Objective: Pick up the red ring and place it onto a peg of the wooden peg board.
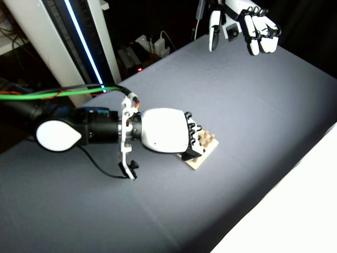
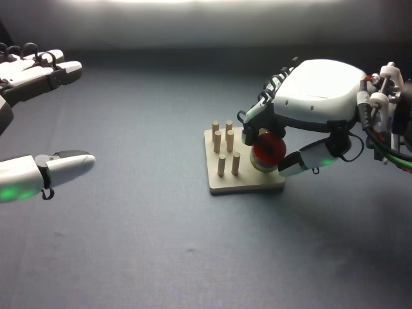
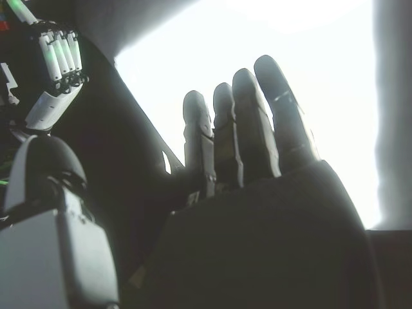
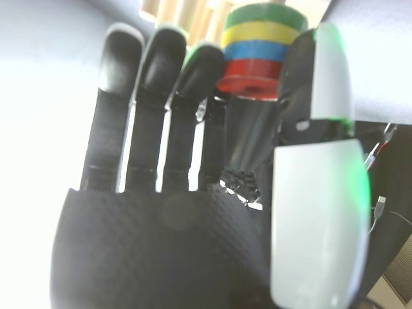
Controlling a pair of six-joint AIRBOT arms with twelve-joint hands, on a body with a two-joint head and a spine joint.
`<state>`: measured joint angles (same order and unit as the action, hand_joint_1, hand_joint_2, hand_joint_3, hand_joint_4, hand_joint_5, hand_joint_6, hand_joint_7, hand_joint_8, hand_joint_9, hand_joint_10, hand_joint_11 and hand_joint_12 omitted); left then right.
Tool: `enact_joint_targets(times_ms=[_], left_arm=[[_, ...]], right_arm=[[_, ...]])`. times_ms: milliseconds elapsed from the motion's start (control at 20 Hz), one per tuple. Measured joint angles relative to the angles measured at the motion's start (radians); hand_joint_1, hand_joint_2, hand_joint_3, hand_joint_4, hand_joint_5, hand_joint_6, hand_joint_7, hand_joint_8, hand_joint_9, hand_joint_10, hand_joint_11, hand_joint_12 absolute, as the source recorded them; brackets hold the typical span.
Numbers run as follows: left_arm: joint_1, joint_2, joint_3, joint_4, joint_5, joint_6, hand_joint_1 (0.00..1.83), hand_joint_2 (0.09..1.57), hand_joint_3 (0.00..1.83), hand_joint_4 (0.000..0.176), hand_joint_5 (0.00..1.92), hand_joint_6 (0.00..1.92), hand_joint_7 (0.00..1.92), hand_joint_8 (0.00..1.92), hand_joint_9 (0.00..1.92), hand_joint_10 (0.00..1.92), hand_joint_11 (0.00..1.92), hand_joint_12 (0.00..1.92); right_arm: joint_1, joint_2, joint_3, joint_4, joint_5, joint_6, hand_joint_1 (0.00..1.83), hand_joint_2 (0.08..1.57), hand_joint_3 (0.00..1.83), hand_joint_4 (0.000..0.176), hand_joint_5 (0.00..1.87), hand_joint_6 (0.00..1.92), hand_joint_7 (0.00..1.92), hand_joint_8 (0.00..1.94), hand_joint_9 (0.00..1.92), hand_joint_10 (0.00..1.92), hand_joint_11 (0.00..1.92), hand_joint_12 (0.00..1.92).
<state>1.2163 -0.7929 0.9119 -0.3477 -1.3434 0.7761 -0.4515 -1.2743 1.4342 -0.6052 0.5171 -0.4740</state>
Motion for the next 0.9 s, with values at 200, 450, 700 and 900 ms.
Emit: enact_joint_targets(times_ms=[200,450,700,900], left_arm=[[0.000,0.000,0.000,0.000,-0.001,0.000,0.57,1.01,0.00,0.008,0.39,0.00,0.26,0.00,0.26,0.00,0.00,0.89],[0.000,0.000,0.000,0.000,-0.003,-0.001,0.57,1.02,0.00,0.021,0.38,0.00,0.26,0.00,0.25,0.00,0.00,0.85],[0.008,-0.001,-0.011,-0.014,-0.047,-0.006,0.61,1.02,0.00,0.041,0.35,0.00,0.23,0.00,0.24,0.00,0.00,0.87],[0.010,-0.001,-0.029,0.016,-0.150,-0.034,0.72,1.07,0.00,0.084,0.14,0.00,0.08,0.00,0.05,0.00,0.00,0.20]], right_arm=[[0.000,0.000,0.000,0.007,0.002,0.000,1.04,1.00,0.00,0.011,0.44,0.00,0.51,0.01,0.59,0.18,0.28,1.05],[0.000,0.004,-0.003,0.040,0.010,-0.001,1.07,0.98,0.00,0.027,0.34,0.00,0.34,0.00,0.45,0.01,0.00,1.13],[-0.142,0.170,-0.124,0.247,0.249,-0.002,0.85,0.99,0.01,0.098,0.25,0.00,0.26,0.00,0.28,0.00,0.05,0.68],[-0.366,0.314,-0.239,0.515,0.630,-0.020,0.87,1.05,0.00,0.060,0.22,0.00,0.28,0.00,0.29,0.00,0.08,0.44]])
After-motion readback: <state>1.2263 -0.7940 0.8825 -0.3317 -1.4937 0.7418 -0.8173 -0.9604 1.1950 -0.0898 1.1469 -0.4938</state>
